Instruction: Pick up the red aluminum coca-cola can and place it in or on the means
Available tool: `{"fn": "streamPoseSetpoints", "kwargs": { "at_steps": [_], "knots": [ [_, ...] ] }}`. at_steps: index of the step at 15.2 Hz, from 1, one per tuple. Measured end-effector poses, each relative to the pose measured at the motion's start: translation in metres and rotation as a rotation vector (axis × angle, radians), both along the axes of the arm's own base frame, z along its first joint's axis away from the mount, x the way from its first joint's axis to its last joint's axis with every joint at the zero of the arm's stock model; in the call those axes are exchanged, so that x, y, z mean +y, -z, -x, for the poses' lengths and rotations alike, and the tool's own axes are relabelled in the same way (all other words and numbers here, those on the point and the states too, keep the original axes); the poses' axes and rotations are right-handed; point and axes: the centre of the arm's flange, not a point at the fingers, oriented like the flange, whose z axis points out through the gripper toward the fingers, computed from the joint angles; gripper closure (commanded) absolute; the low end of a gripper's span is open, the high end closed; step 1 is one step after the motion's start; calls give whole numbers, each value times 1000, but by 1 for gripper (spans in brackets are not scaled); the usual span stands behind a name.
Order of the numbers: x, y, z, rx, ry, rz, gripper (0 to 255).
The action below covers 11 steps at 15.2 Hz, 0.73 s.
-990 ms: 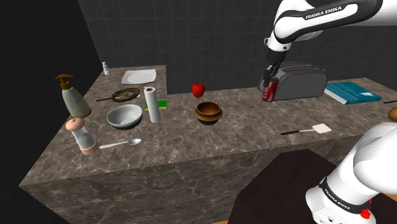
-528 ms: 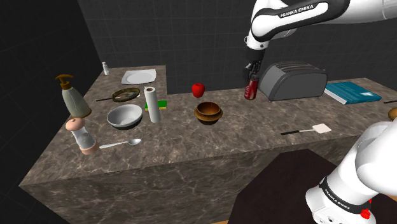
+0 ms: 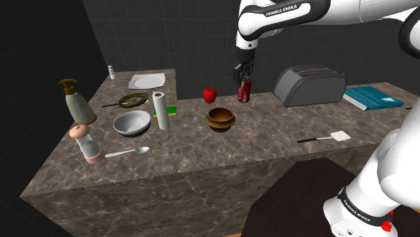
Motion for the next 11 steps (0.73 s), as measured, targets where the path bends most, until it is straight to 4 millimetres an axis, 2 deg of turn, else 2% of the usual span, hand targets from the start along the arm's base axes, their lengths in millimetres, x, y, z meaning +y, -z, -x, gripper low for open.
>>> {"fn": "streamPoseSetpoints", "kwargs": {
  "at_steps": [7, 11],
  "knots": [
    [71, 1, -64, 0, 0, 0, 255],
    [77, 18, -70, 1, 0, 0, 255]
  ]
}}
